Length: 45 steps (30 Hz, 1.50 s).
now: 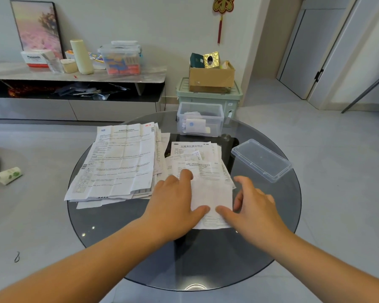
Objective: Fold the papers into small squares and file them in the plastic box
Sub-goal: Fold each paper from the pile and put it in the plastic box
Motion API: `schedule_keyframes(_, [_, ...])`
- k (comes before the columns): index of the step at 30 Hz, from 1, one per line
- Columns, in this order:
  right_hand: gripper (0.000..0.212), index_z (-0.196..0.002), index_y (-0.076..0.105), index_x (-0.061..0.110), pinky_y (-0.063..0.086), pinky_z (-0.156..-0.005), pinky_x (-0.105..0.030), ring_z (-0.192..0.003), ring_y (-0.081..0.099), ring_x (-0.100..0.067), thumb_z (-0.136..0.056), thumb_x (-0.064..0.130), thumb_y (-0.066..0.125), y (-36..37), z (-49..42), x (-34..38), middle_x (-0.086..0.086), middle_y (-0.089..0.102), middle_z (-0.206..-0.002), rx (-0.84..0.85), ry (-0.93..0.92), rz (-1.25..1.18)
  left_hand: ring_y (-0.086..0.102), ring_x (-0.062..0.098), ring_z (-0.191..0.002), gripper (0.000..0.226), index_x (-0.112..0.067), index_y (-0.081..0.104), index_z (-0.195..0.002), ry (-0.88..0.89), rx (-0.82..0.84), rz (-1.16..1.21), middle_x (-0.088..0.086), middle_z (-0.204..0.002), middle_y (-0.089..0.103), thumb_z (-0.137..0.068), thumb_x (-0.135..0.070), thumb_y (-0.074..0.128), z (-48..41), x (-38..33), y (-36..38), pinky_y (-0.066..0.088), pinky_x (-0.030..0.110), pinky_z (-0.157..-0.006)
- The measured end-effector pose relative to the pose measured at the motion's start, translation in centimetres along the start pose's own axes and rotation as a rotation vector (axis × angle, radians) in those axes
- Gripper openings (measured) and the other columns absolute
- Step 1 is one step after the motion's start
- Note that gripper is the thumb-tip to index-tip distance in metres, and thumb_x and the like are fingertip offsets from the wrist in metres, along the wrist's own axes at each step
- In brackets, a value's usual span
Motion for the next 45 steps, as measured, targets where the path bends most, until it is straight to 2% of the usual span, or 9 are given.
schedule_keyframes(5, [0.051,-0.131,0.035,0.047,0.028,-0.093,-0.030,-0.112,0.039,-0.010,-0.089,0.060,0.060,-0.1,-0.3,0.4,0.020,0.042,-0.112,0.022,-0.049,0.104,0.045,0.015,-0.105,0.050,-0.034,0.037,-0.123,-0.021,0.043,0.005,-0.013,-0.094,0.047,-0.088,-0.062,0.060,-0.9,0.0,0.7,0.038,0.035,-0.096])
schedule_keyframes(8, [0.030,-0.118,0.050,0.047,0.023,-0.093,-0.027,-0.112,0.031,-0.008,-0.092,0.059,0.056,0.2,-0.3,0.1,0.019,0.037,-0.112,0.054,-0.096,0.136,0.039,0.018,-0.116,0.042,-0.040,0.042,-0.126,-0.020,0.097,-0.084,-0.010,-0.111,0.051,-0.092,-0.064,0.049,-0.8,-0.1,0.9,0.031,0.036,-0.102])
schedule_keyframes(16, [0.041,-0.135,0.051,0.048,0.032,-0.099,-0.026,-0.111,0.028,-0.009,-0.095,0.055,0.054,-0.5,-0.4,-0.7,0.018,0.034,-0.112,0.167,-0.155,0.145,0.034,0.018,-0.124,0.052,-0.050,0.037,-0.145,0.008,0.208,-0.162,-0.008,-0.125,0.043,-0.095,-0.064,0.045,-0.4,0.2,0.4,0.028,0.036,-0.107])
schedule_keyframes(23, [0.044,-0.138,0.050,0.047,0.039,-0.100,-0.027,-0.108,0.028,-0.008,-0.094,0.056,0.055,-0.7,-0.5,-0.4,0.019,0.032,-0.112,0.197,-0.183,0.162,0.057,0.007,-0.098,0.038,-0.037,0.059,-0.121,-0.165,0.203,0.283,-0.008,-0.118,0.056,-0.087,-0.037,0.075,-1.5,-0.3,-0.7,0.047,0.020,-0.081])
schedule_keyframes(28, [0.043,-0.138,0.050,0.045,0.037,-0.103,-0.028,-0.107,0.028,-0.006,-0.096,0.054,0.054,-0.7,-0.4,-0.1,0.018,0.033,-0.114,0.192,-0.195,0.171,0.061,0.013,-0.093,0.020,-0.032,0.064,-0.100,-0.340,0.211,0.532,-0.008,-0.106,0.059,-0.086,-0.028,0.078,-2.4,0.1,-0.8,0.057,0.029,-0.083])
schedule_keyframes(33, [0.053,-0.135,0.053,0.044,0.033,-0.098,-0.025,-0.111,0.029,-0.006,-0.088,0.068,0.053,-0.8,-0.4,0.1,0.020,0.034,-0.116,0.174,-0.196,0.128,0.062,0.011,-0.089,0.024,-0.026,0.068,-0.114,-0.297,0.286,0.493,-0.009,-0.096,0.061,-0.091,-0.031,0.072,-2.6,-0.1,-0.4,0.051,0.022,-0.079])
schedule_keyframes(38, [0.071,-0.134,0.049,0.042,0.027,-0.100,-0.021,-0.118,0.029,-0.002,-0.075,0.081,0.053,-0.9,0.2,1.4,0.025,0.035,-0.125,0.107,-0.387,0.195,0.054,0.020,-0.070,0.025,0.002,0.066,-0.089,-0.273,0.319,0.499,0.016,-0.081,0.062,-0.088,-0.021,0.055,-1.4,-0.5,-0.5,0.048,0.037,-0.068])
schedule_keyframes(42, [0.045,-0.125,0.056,0.035,0.040,-0.088,-0.016,-0.111,0.044,-0.005,-0.089,0.061,0.055,-0.2,1.0,2.1,0.020,0.052,-0.120,0.100,-0.474,0.168,0.067,0.023,-0.087,0.023,-0.013,0.069,-0.095,-0.168,0.339,0.430,0.002,-0.097,0.073,-0.087,-0.011,0.047,0.5,-1.8,-1.0,0.059,0.042,-0.086])
schedule_keyframes(45, [0.026,-0.108,0.063,0.031,0.045,-0.077,-0.016,-0.093,0.055,-0.006,-0.093,0.045,0.047,-0.2,1.5,2.0,0.015,0.062,-0.104,0.077,-0.510,0.128,0.061,0.011,-0.089,0.016,-0.028,0.068,-0.103,-0.035,0.258,0.271,-0.013,-0.100,0.065,-0.093,-0.024,0.056,1.9,-2.3,-1.8,0.053,0.024,-0.082])
Point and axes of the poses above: each hand's wrist, its own z-axis away from the middle knuckle, its own y-axis out of the palm, x = y × z, the point moved 5 cm from there along -z, towards the middle knuckle
